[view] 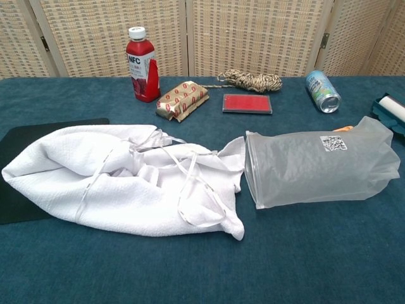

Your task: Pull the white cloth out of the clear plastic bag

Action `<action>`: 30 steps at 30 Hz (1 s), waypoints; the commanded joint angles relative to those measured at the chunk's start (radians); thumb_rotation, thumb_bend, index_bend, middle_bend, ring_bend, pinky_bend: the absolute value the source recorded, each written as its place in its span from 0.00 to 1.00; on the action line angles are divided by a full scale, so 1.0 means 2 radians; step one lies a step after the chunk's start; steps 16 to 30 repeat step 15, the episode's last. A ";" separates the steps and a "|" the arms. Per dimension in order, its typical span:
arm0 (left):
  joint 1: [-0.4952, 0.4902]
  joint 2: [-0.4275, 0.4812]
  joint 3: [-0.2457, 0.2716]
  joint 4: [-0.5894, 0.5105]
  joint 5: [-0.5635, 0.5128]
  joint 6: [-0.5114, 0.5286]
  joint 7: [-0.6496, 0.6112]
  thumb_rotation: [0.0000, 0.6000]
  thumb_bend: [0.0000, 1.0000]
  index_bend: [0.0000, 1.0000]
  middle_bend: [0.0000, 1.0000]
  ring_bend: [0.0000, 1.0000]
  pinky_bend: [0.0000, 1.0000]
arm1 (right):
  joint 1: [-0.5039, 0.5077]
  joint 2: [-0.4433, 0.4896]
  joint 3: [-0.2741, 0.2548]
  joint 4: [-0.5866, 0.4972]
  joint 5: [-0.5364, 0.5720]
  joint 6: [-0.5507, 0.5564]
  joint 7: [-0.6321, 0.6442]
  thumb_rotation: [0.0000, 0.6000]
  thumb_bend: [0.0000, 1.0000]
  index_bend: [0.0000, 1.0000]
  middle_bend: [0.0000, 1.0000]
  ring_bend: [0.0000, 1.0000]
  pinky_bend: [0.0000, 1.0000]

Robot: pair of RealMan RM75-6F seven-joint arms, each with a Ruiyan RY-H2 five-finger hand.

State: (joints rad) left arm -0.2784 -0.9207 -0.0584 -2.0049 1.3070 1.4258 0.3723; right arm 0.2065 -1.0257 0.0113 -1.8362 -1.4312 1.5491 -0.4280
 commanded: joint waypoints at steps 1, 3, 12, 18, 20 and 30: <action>0.019 0.007 0.015 0.011 0.013 0.015 -0.002 1.00 0.00 0.13 0.08 0.18 0.44 | -0.026 -0.002 -0.013 0.003 -0.017 0.025 0.006 1.00 0.00 0.18 0.25 0.18 0.39; 0.028 0.009 0.022 0.024 0.021 0.020 0.007 1.00 0.00 0.13 0.08 0.18 0.44 | -0.038 -0.003 -0.016 0.005 -0.023 0.036 0.012 1.00 0.00 0.18 0.25 0.18 0.39; 0.050 0.003 0.033 0.047 0.045 0.032 0.003 1.00 0.00 0.14 0.08 0.18 0.44 | -0.077 -0.012 -0.023 0.024 -0.024 0.055 0.041 1.00 0.00 0.18 0.25 0.18 0.39; 0.051 -0.001 0.033 0.044 0.050 0.029 0.008 1.00 0.00 0.14 0.08 0.18 0.44 | -0.079 -0.013 -0.019 0.028 -0.027 0.052 0.044 1.00 0.00 0.18 0.25 0.18 0.39; 0.051 -0.001 0.033 0.044 0.050 0.029 0.008 1.00 0.00 0.14 0.08 0.18 0.44 | -0.079 -0.013 -0.019 0.028 -0.027 0.052 0.044 1.00 0.00 0.18 0.25 0.18 0.39; 0.051 -0.001 0.033 0.044 0.050 0.029 0.008 1.00 0.00 0.14 0.08 0.18 0.44 | -0.079 -0.013 -0.019 0.028 -0.027 0.052 0.044 1.00 0.00 0.18 0.25 0.18 0.39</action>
